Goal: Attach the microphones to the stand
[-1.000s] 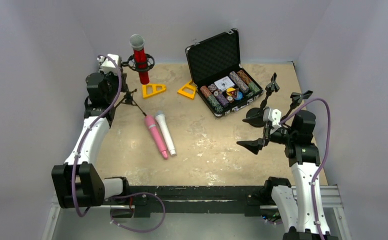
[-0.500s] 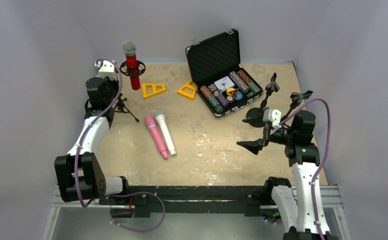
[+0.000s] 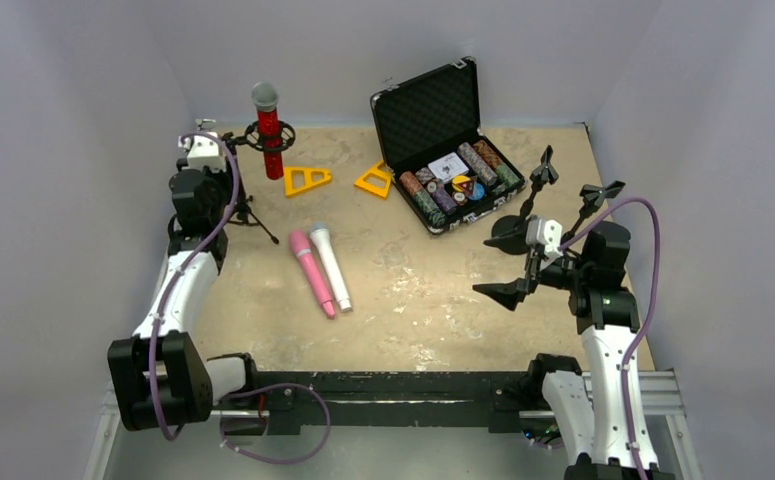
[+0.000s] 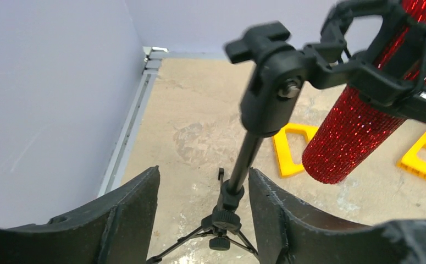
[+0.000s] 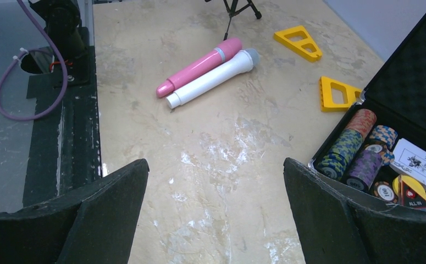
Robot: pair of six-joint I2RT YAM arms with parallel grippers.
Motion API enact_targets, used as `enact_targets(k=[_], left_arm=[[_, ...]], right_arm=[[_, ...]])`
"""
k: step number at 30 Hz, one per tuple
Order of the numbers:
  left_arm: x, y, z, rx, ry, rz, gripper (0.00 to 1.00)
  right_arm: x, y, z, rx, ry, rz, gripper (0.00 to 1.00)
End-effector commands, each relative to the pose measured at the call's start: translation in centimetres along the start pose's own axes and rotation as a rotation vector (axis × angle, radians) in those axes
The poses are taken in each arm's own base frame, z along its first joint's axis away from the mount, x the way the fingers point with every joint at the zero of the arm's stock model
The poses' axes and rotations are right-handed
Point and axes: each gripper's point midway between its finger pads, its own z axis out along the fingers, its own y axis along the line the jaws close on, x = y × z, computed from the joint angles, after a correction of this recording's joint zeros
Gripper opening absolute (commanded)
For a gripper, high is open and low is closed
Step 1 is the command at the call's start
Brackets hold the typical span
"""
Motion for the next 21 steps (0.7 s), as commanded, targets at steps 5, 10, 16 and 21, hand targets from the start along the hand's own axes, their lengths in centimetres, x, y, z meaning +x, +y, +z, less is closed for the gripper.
enact_targets(k=[5, 10, 16, 21], left_arm=[[-3.9, 1.0, -4.6, -0.057, -0.096, -0.107, 0.70], [-2.7, -2.8, -3.3, 0.153, -0.039, -0.113, 0.72], [1.3, -5.6, -0.9, 0.294, 0.064, -0.144, 0.67], [0.0, -7.2, -1.5, 0.405, 0.048, -0.108, 0.66]], right_arm=[[-0.1, 0.4, -0.1, -0.012, -0.014, -0.022, 0.97], [0.0, 0.5, -0.1, -0.009, -0.016, -0.018, 0.97], [0.2, 0.2, -0.2, 0.006, -0.013, -0.006, 0.97], [0.3, -0.1, -0.1, 0.001, -0.014, 0.009, 0.97]])
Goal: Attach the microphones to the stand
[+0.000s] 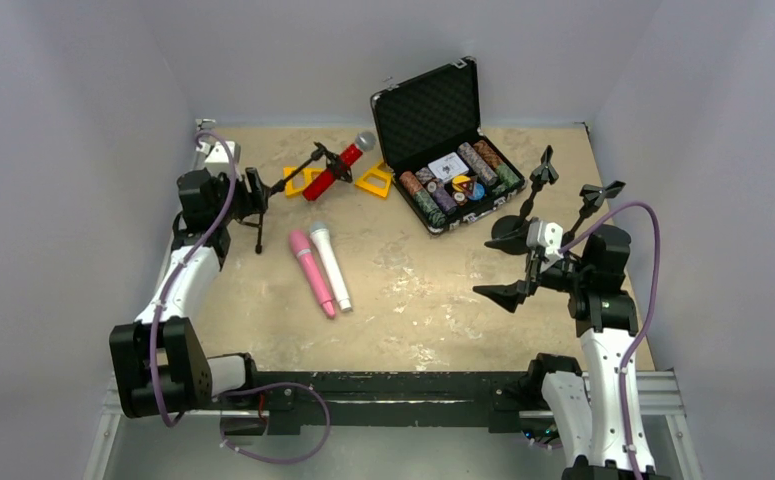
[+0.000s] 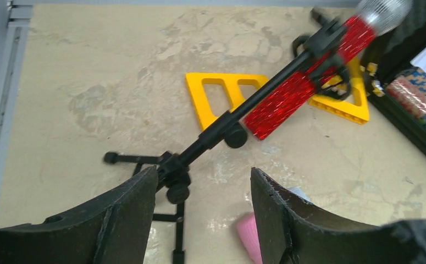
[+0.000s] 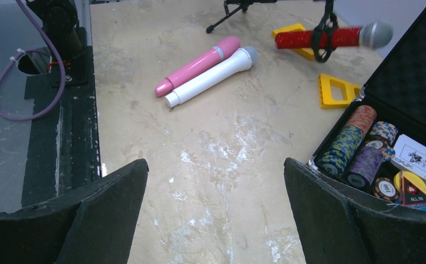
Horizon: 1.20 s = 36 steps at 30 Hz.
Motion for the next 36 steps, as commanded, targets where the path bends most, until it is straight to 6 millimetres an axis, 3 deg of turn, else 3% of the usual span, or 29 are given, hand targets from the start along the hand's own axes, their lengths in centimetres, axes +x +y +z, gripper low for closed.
enact_targets(k=[1, 6, 13, 17, 25, 31, 36], left_arm=[[-4.1, -3.1, -0.8, 0.168, -0.095, 0.056, 0.66], [-5.4, -5.8, 0.0, 0.277, -0.054, 0.172, 0.67], [-4.5, -8.2, 3.8, 0.325, 0.177, 0.302, 0.66], [-2.8, -8.4, 5.7, 0.297, 0.324, 0.338, 0.63], [-0.9, -9.1, 8.8, 0.297, 0.431, 0.387, 0.60], [-0.7, -8.9, 12.0, 0.248, 0.453, 0.505, 0.60], [0.0, -8.7, 13.0, 0.260, 0.461, 0.579, 0.59]], right_arm=[[-0.1, -0.1, 0.1, -0.012, -0.012, 0.004, 0.97], [0.0, -0.2, 0.1, -0.013, -0.011, 0.012, 0.97], [0.0, -0.1, 0.1, -0.022, -0.012, 0.022, 0.97], [0.0, -0.1, 0.1, -0.026, -0.010, 0.025, 0.97], [0.0, -0.2, 0.2, -0.043, -0.011, 0.045, 0.97], [0.1, -0.2, 0.1, -0.038, -0.007, 0.046, 0.97], [0.2, -0.4, 0.0, -0.036, -0.008, 0.057, 0.97]])
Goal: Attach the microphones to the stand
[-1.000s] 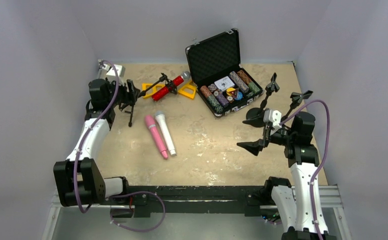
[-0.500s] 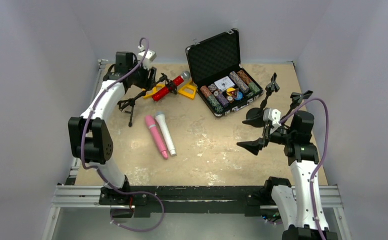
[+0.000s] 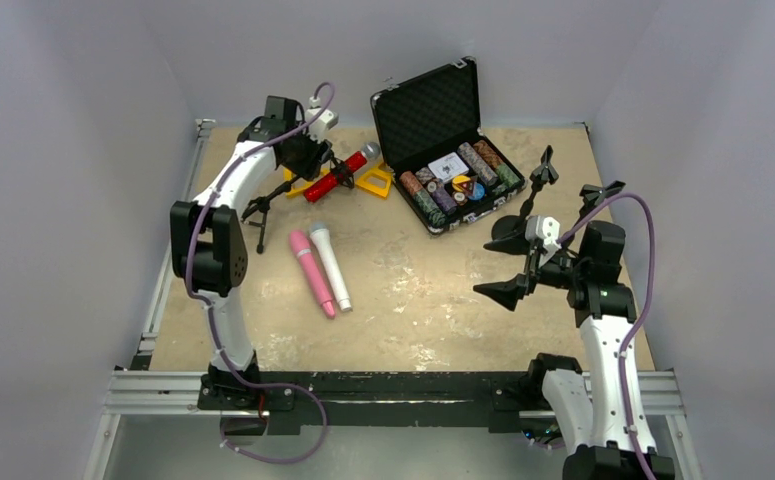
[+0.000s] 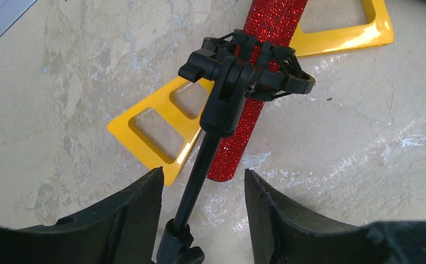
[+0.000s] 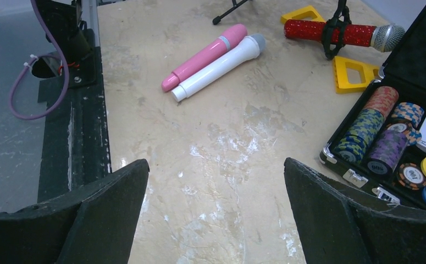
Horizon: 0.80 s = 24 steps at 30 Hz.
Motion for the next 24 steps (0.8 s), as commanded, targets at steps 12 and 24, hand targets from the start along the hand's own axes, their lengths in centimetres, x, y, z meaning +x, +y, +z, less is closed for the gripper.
enact_targets(k=[12, 24], left_arm=[[-0.2, 0.3, 2.7, 0.005, 0.037, 0.139, 0.49], [-3.0, 2.0, -1.5, -0.051, -0.104, 0.062, 0.00]], right_arm=[[-1.3, 0.0, -0.2, -0.016, -0.023, -0.025, 0.97], [-1.4, -0.1, -0.4, -0.010, -0.025, -0.029, 0.96]])
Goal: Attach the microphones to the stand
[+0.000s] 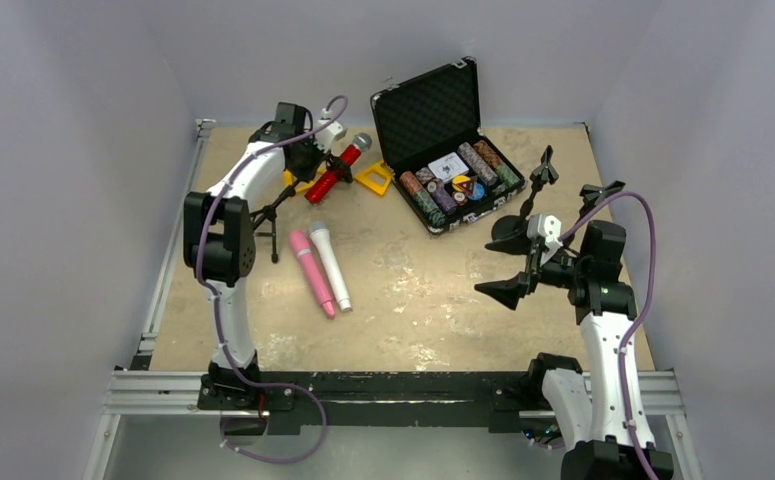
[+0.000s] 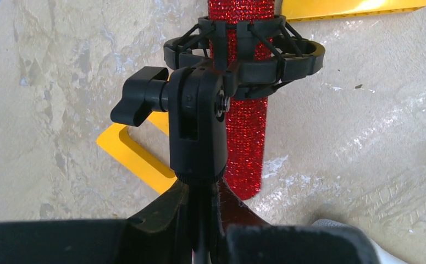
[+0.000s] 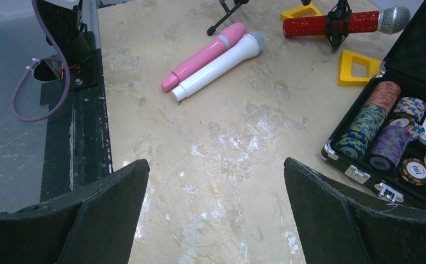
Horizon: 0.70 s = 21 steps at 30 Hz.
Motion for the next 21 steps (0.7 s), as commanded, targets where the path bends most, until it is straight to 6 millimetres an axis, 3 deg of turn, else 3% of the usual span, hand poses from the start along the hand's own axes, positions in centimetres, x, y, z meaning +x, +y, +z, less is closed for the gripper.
enact_targets(k=[1, 8, 11, 15, 21], left_arm=[[-4.8, 3.1, -7.1, -0.094, -0.248, -0.094, 0.00], [-4.2, 6.0, -15.0, -0.103, -0.518, -0.240, 0.00], [-5.0, 5.5, -17.1, -0.051, -0.665, -0.199, 0.00], [-6.2, 5.5, -17.9, -0.069, -0.811, -0.096, 0.00], [-7.7, 6.9, -17.7, -0.118, -0.983, -0.092, 0.00]], right_arm=[[-1.7, 0.3, -0.2, -0.016, -0.023, -0.056, 0.96], [-1.9, 0.6, -0.2, -0.025, -0.029, -0.062, 0.96], [-1.9, 0.7, -0.2, -0.026, -0.031, -0.064, 0.96], [-1.9, 0.8, -0.3, -0.021, -0.031, -0.072, 0.96], [-1.8, 0.7, -0.4, -0.015, -0.033, -0.068, 0.96]])
